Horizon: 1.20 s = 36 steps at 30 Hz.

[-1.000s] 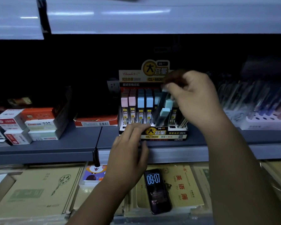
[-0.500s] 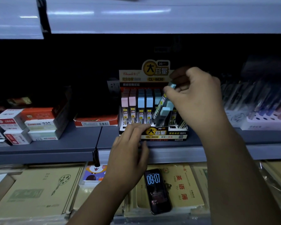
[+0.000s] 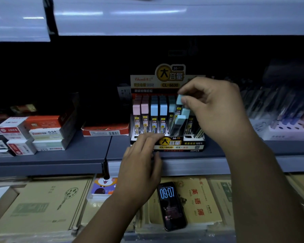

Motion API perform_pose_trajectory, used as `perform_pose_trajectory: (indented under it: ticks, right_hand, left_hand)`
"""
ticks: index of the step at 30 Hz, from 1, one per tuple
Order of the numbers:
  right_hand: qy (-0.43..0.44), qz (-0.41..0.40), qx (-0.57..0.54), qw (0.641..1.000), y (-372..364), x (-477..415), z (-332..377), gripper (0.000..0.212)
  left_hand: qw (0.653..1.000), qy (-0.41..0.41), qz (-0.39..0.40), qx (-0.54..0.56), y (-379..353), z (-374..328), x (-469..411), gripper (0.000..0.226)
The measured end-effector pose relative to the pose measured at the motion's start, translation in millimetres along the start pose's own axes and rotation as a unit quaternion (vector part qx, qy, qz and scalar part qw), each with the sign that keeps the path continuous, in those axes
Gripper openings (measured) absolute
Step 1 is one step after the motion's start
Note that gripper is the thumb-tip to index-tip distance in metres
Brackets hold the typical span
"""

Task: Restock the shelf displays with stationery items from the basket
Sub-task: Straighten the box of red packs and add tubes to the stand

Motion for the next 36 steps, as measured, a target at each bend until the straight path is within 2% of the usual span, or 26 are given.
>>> perform_pose_trajectory:
  ticks: [5, 8, 12, 15, 25, 31, 36]
  right_hand:
    - [0.001, 0.056, 0.027, 0.998, -12.1, 1.4, 2.8, 0.016]
    - [0.004, 0.04, 0.057, 0.998, -14.2, 2.5, 2.4, 0.02]
    - [-0.029, 0.059, 0.063, 0.996, -10.5, 5.1, -3.9, 0.048]
    - [-0.037, 0.083, 0.057, 0.994, -10.1, 7.9, -4.5, 0.057]
    - [-0.038, 0.101, 0.103, 0.989, -15.4, 7.8, -0.9, 0.049]
    - [-0.052, 0.061, 0.112, 0.991, -4.5, 5.9, 0.8, 0.028]
    - [-0.059, 0.108, 0.102, 0.987, -3.1, 8.5, -1.2, 0.027]
  left_hand:
    - [1.0, 0.002, -0.002, -0.006, 0.4, -0.3, 0.4, 0.049]
    - [1.0, 0.005, -0.001, -0.011, 0.8, 0.4, 0.9, 0.05]
    - [1.0, 0.009, 0.001, -0.016, 0.9, 0.5, 1.3, 0.052]
    - [1.0, 0.011, 0.003, -0.018, 0.1, 0.6, 0.8, 0.051]
    - [1.0, 0.011, 0.001, -0.015, 0.1, 0.1, 1.0, 0.051]
    - [1.0, 0.012, 0.003, -0.018, 0.8, 0.3, 1.4, 0.051]
    - [1.0, 0.013, 0.003, -0.02, 0.6, 0.0, 0.9, 0.051]
Point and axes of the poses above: each hand's wrist, its own x-axis away from the middle knuckle, its own y-axis out of the back of the hand, z = x × y, the point moved 4 cm from there along -x, towards the middle knuckle, and after that the axes turned 10 degrees about y, right-handed, at the moved point
